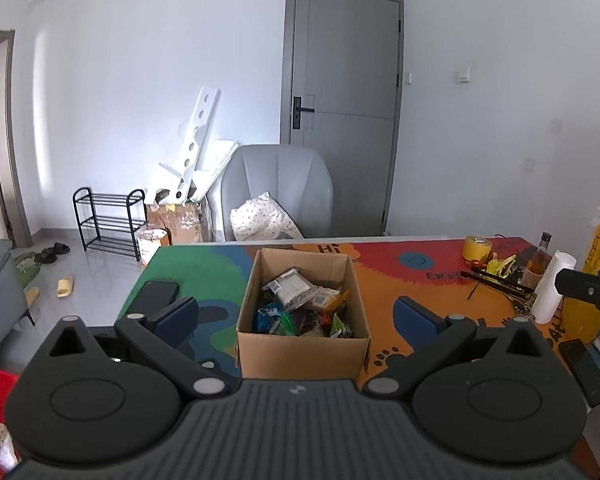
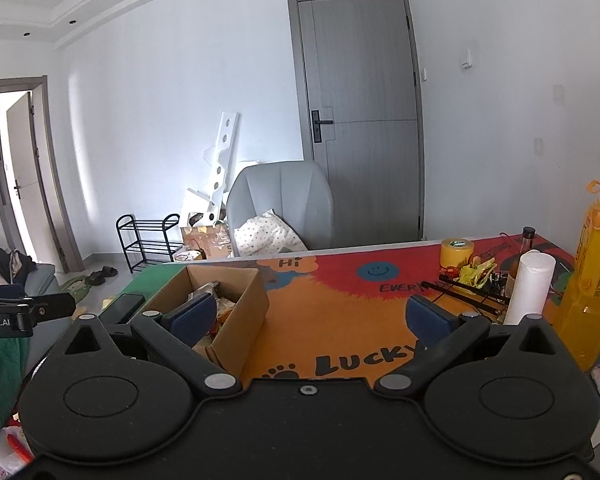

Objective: Organize snacks

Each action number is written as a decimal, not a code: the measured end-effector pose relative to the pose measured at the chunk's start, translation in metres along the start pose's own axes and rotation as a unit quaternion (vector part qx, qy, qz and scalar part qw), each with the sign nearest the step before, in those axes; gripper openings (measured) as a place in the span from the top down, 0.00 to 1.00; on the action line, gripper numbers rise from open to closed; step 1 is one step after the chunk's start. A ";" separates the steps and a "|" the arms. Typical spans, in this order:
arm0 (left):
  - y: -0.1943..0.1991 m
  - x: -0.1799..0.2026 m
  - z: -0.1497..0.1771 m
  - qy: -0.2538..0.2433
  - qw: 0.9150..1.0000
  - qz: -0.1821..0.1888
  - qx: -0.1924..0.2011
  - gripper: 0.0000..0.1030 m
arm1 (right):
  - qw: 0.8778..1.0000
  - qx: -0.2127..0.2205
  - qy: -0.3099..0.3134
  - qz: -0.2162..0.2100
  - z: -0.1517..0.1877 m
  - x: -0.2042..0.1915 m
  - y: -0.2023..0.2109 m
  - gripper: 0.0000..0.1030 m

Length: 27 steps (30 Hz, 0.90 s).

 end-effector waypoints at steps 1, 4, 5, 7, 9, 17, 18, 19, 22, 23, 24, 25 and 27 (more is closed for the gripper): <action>-0.001 0.000 0.000 0.002 1.000 0.002 -0.001 0.00 | 1.000 0.000 -0.001 -0.001 0.000 0.000 0.000 0.00; -0.001 -0.001 0.001 0.001 1.000 -0.002 -0.002 0.00 | 1.000 -0.002 -0.004 0.000 0.000 0.000 -0.001 0.00; -0.002 -0.001 0.000 0.001 1.000 -0.001 -0.002 0.00 | 1.000 -0.002 -0.004 0.001 0.001 0.000 -0.001 0.00; -0.002 -0.002 0.000 0.000 1.000 -0.002 -0.003 0.00 | 1.000 -0.004 -0.004 0.000 0.002 0.000 -0.001 0.00; -0.003 -0.002 0.000 -0.002 1.000 -0.004 -0.003 0.00 | 1.000 -0.007 -0.003 -0.003 0.002 -0.001 -0.001 0.00; -0.006 0.001 0.003 -0.006 1.000 -0.001 -0.008 0.00 | 1.000 -0.018 -0.005 -0.006 0.004 -0.002 -0.004 0.00; -0.006 0.001 0.003 -0.007 1.000 -0.001 -0.008 0.00 | 1.000 -0.019 -0.006 -0.007 0.005 -0.002 -0.004 0.00; -0.005 0.001 0.003 -0.007 1.000 -0.001 -0.008 0.00 | 1.000 -0.020 -0.008 -0.008 0.005 -0.002 -0.004 0.00; -0.006 0.001 0.003 -0.007 1.000 -0.001 -0.008 0.00 | 1.000 -0.020 -0.006 -0.008 0.006 -0.002 -0.004 0.00; -0.006 0.001 0.003 -0.007 1.000 -0.001 -0.007 0.00 | 1.000 -0.020 -0.005 -0.008 0.005 -0.002 -0.004 0.00; -0.006 0.001 0.003 -0.007 1.000 -0.001 -0.008 0.00 | 1.000 -0.021 -0.005 -0.009 0.005 -0.002 -0.004 0.00; -0.006 0.001 0.003 -0.007 1.000 -0.001 -0.008 0.00 | 1.000 -0.021 -0.005 -0.008 0.005 -0.002 -0.004 0.00; -0.006 0.001 0.003 -0.007 1.000 -0.001 -0.009 0.00 | 1.000 -0.022 -0.006 -0.009 0.006 -0.002 -0.004 0.00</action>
Point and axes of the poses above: each gripper's, at about its wrist camera, not at the fingertips, and y roughly against the way its jaws point, x to its right, z to its underside, the point moved 7 cm from there along -y, roughly the way its jaws point, and after that the axes turned 5 degrees about x, right-handed, at the moved point
